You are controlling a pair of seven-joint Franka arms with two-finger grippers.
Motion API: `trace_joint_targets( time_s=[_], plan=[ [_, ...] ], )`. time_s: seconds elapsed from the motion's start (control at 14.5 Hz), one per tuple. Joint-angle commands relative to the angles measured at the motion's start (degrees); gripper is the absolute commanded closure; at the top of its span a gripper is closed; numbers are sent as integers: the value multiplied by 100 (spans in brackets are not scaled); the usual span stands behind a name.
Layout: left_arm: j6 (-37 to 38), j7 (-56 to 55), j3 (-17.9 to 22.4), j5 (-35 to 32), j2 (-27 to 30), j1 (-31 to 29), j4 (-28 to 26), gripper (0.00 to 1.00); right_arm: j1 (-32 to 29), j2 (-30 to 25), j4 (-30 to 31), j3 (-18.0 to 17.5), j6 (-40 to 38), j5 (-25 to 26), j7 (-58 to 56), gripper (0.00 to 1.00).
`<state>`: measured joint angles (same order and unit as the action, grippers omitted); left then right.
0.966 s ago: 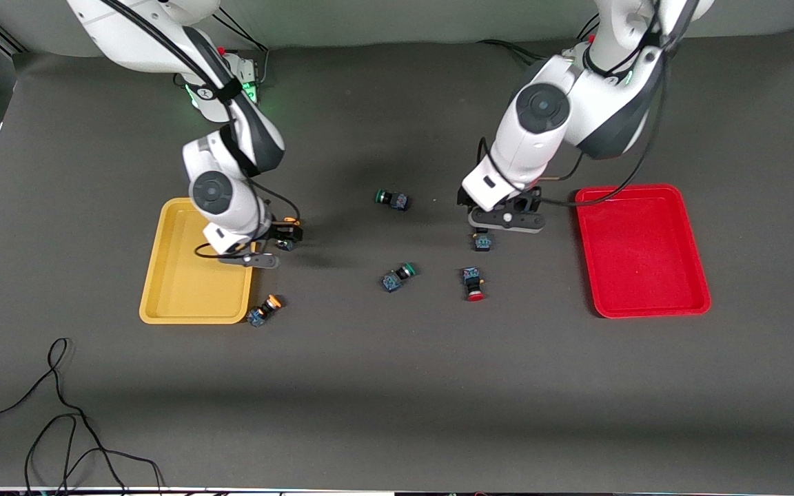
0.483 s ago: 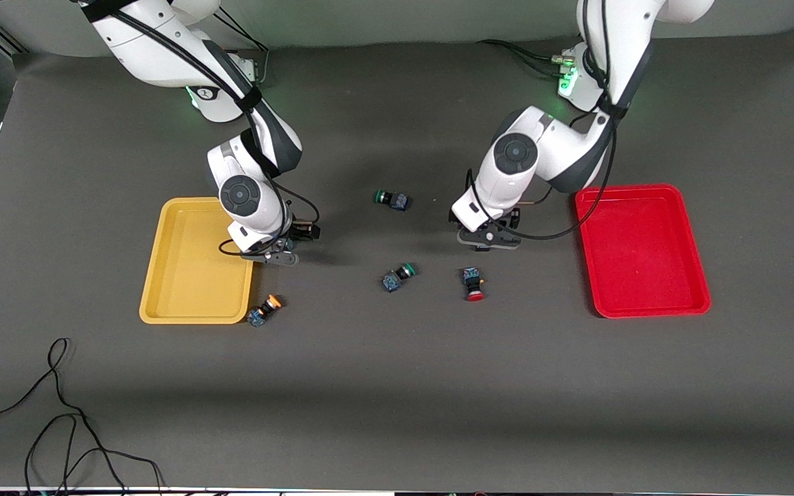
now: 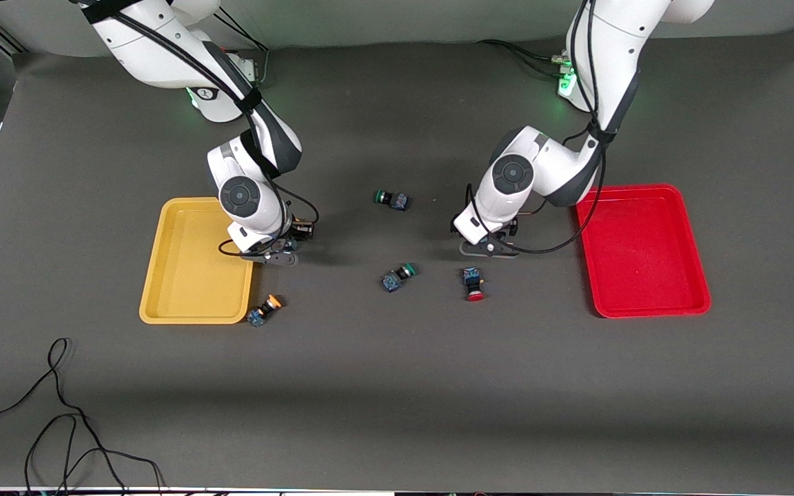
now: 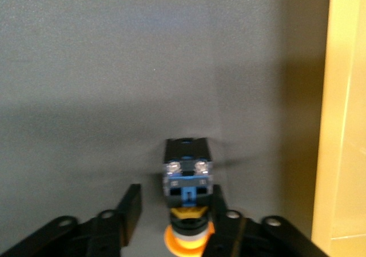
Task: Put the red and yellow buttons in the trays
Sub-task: 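Carry the buttons with both grippers over the yellow and red trays, then lower the buttons into the trays and open both grippers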
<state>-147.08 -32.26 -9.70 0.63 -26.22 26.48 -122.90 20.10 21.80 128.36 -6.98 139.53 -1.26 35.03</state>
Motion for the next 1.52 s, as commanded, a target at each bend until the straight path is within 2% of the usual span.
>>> trace_joint_targets(
  time_s=[0.0,0.07,0.14,0.34,0.48,0.62,0.76,0.9,1.1,1.17,1.31,1.45],
  plan=[
    [-5,-315,135,-107,-164,86,214,52,-15,-17,14,-5,48,30,83,86],
    [-5,-342,135,-107,-173,86,214,65,-15,-52,14,-5,4,30,83,92],
    [-5,-342,135,-107,-182,86,214,71,-15,-140,5,-5,-92,30,92,94],
    [301,-360,135,-107,-112,25,459,72,-23,-736,-39,30,-829,30,4,95],
    [1124,-351,144,-107,98,-98,906,72,-67,-1123,-39,178,-1225,30,-249,95],
    [2222,-325,144,-89,388,-248,1477,72,-68,-1431,-30,520,-1550,30,-662,95],
    [2980,-246,135,-54,669,-501,1821,72,-67,-1721,-30,968,-1866,30,-1294,95],
    [3159,51,135,-37,1064,-827,1709,72,-67,-1837,31,1390,-2070,30,-1883,95],
    [3615,1121,144,-28,1644,-1695,1306,72,-85,-1653,399,1909,-1642,30,-2473,95],
    [3547,1474,144,-28,1785,-2029,1086,72,-120,-1531,548,2050,-1352,30,-2658,95],
    [3231,2028,153,-124,1866,-2418,699,72,-120,-1127,699,2069,-772,30,-2695,93],
    [2469,2425,161,-264,1840,-2699,112,71,-138,-1011,691,2113,-717,30,-2703,90]
  ],
)
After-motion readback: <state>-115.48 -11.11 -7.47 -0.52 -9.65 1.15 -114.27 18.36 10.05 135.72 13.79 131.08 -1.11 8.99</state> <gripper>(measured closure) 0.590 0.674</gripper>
